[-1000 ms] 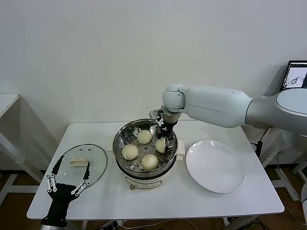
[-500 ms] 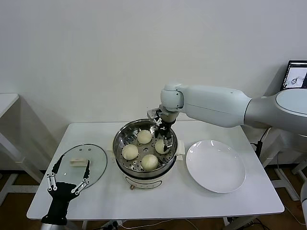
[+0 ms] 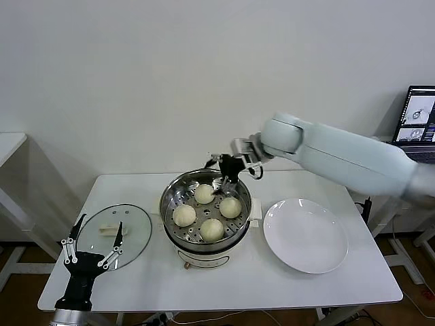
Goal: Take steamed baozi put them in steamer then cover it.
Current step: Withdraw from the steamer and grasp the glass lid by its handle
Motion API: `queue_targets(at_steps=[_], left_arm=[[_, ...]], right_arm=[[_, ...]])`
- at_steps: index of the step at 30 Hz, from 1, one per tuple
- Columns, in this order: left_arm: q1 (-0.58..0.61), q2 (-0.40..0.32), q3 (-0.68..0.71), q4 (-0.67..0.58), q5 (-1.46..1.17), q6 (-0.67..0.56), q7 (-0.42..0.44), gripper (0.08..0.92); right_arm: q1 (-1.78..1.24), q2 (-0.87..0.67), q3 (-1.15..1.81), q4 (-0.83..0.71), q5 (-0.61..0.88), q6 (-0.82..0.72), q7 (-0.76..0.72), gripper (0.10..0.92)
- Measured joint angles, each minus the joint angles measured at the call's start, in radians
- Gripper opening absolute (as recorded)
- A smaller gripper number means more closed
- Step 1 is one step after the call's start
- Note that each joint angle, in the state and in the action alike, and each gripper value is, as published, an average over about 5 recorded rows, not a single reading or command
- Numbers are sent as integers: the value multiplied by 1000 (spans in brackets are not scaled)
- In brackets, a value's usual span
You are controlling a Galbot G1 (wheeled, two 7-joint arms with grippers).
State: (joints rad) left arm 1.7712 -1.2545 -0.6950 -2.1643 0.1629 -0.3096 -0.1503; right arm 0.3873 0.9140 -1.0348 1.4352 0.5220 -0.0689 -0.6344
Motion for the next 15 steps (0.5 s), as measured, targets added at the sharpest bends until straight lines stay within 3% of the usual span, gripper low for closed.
queue_targets(at_steps=[8,15], left_arm=[[-41,21,7,5,38,62,-46,823],[-84,37,0,53,144,75,-80,823]], right_arm=[[-356,-75,349,63,10,149,480,823],[-712,-73,704,90,-21,212,709,823]])
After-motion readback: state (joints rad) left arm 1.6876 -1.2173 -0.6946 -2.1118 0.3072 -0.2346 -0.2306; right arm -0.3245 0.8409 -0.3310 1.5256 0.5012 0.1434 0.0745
